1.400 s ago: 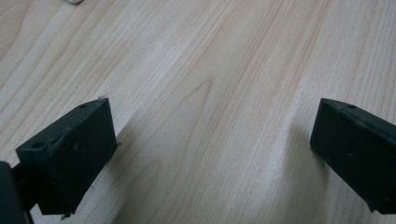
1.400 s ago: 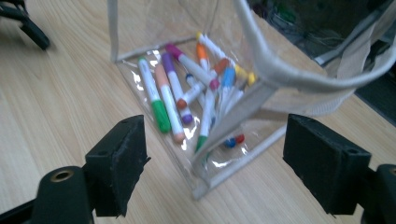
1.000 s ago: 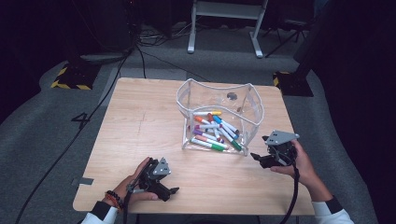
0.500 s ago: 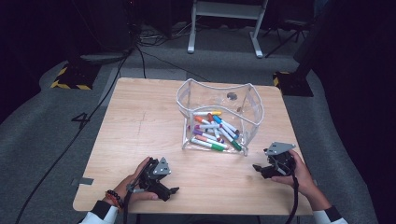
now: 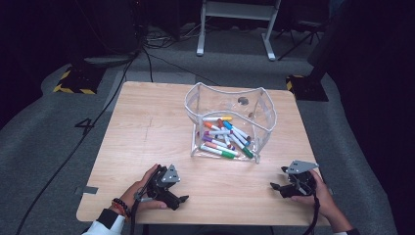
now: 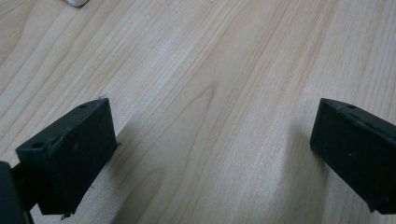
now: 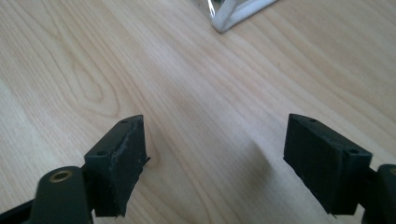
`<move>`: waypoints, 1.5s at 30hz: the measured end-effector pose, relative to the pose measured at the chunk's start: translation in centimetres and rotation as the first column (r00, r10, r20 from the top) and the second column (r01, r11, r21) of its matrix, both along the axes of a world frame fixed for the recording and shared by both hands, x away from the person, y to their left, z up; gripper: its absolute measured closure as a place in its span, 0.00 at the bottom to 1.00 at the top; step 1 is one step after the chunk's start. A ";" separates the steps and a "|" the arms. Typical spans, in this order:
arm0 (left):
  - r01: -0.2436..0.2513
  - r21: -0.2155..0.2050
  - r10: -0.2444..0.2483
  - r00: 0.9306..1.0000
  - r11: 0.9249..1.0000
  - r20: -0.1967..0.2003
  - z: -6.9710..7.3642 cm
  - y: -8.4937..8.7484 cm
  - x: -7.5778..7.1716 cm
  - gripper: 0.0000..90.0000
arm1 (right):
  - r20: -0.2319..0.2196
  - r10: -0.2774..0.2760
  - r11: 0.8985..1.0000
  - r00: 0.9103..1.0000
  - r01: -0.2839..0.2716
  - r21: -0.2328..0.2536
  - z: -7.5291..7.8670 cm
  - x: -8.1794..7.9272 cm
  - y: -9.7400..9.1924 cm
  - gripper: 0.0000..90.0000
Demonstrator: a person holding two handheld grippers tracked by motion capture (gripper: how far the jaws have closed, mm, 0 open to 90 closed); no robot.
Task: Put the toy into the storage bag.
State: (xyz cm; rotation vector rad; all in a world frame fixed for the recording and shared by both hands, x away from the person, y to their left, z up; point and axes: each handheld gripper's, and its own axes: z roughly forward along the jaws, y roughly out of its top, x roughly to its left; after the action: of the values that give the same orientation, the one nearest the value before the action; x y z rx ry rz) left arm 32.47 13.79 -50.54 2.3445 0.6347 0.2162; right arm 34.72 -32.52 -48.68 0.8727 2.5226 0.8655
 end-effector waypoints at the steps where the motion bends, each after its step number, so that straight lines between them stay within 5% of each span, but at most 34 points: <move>1: -0.001 0.000 0.001 1.000 1.000 0.000 0.0 0.0 0.0 0.01 | -0.002 0.001 1.000 1.000 -0.001 0.008 -0.2 -0.2 -0.1 0.24; 4: -0.002 0.000 0.002 1.000 1.000 0.000 0.0 0.0 0.0 0.01 | 0.001 -0.002 0.999 1.000 0.002 0.039 -0.6 -0.4 -0.5 0.23; 9: -0.001 0.000 0.001 1.000 1.000 0.000 0.0 0.0 0.0 0.01 | 0.003 -0.040 0.987 0.999 0.039 0.157 -1.7 -0.8 -1.9 0.19; 45: 0.003 0.001 -0.003 1.000 1.000 0.000 0.0 -0.1 0.1 0.01 | 0.005 -0.063 0.985 0.998 0.061 0.159 -1.8 -0.7 -1.7 0.17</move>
State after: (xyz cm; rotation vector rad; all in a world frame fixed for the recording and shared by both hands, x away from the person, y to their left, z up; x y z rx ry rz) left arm 32.62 13.65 -50.54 2.3458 0.6313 0.2152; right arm 34.02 -34.25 -50.44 0.9878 2.4298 1.0591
